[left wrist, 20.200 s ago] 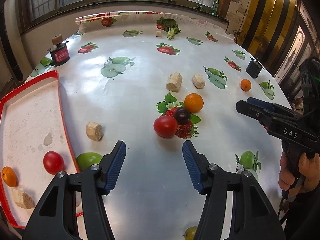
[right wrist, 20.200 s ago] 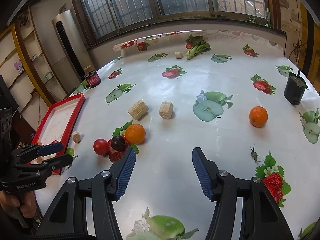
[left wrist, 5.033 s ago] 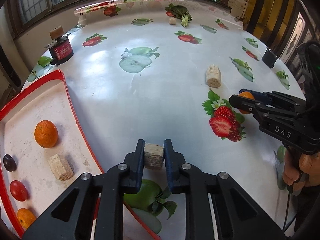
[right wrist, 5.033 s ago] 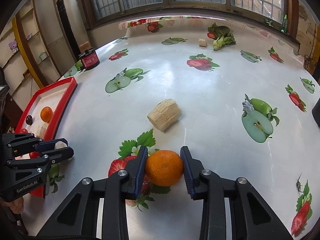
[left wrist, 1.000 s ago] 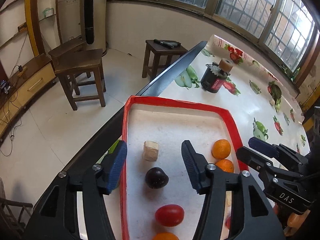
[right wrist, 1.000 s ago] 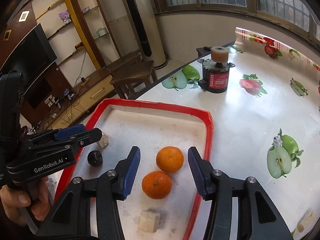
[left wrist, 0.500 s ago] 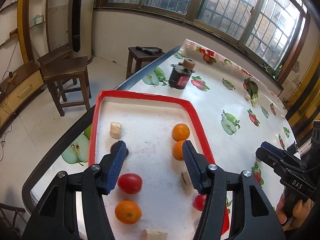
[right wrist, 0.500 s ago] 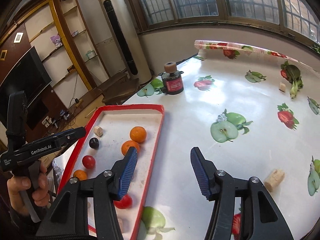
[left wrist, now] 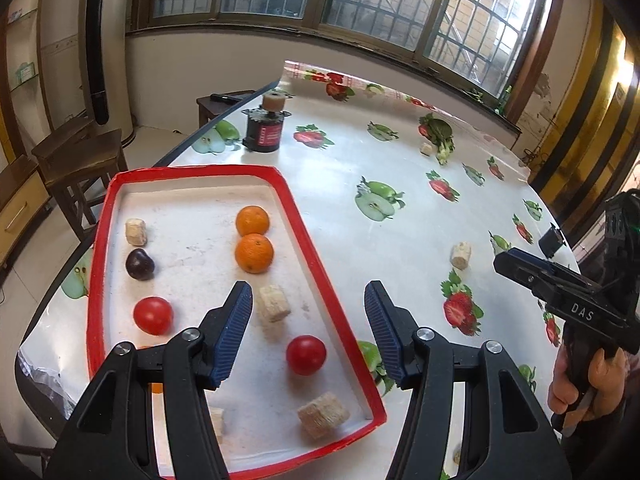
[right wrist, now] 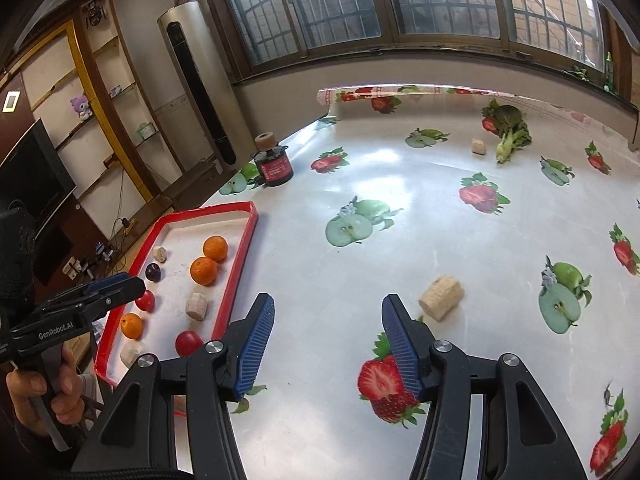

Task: Organize fruits
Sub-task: 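Move both open grippers back toward the green fruit and a large cork, then grasp the small green fruit with the left gripper while the right gripper grasps a large cork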

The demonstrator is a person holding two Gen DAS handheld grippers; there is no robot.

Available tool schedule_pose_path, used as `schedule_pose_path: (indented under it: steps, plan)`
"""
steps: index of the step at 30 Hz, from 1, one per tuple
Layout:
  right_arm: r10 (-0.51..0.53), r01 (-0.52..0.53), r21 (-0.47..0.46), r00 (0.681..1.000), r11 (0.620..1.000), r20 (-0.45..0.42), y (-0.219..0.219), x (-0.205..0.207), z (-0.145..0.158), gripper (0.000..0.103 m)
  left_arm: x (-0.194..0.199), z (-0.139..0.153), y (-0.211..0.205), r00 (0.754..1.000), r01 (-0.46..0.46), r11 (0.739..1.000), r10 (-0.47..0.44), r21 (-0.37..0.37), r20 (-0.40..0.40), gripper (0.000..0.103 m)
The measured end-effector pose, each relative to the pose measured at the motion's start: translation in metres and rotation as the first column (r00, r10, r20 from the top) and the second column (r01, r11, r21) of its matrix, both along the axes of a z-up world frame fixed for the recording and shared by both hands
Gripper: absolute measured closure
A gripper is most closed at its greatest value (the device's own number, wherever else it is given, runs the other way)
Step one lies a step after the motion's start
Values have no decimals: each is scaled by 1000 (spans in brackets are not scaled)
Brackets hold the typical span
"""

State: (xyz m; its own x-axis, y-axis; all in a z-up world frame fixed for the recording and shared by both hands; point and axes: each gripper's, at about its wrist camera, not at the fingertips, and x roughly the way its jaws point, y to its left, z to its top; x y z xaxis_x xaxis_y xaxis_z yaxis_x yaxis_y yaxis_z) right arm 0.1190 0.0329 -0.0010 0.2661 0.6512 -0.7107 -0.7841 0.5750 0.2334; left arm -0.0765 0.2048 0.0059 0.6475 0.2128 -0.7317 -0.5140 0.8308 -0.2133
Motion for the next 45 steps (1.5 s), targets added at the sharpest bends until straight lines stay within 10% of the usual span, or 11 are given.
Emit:
schedule_pose_path:
  steps: [16, 27, 36, 42, 45]
  plan:
    - [-101, 101, -12, 995, 995, 6, -61, 15, -4, 44, 8, -14, -84, 978, 203, 979, -203, 1, -42, 40]
    - [-147, 147, -22, 989, 989, -3, -84, 26, -13, 44, 0, -38, -168, 835, 541, 841, -532, 30, -137, 40]
    - [-132, 131, -26, 991, 991, -8, -67, 34, -23, 44, 3, -65, -192, 788, 593, 805, -581, -2, -201, 40]
    - [-138, 140, -66, 990, 988, 30, -41, 49, -38, 44, 5, -74, -205, 759, 635, 772, -614, 39, -215, 78]
    - [-141, 143, -100, 990, 985, 28, -27, 61, -50, 44, 13, -70, -196, 783, 606, 793, -582, 63, -218, 79]
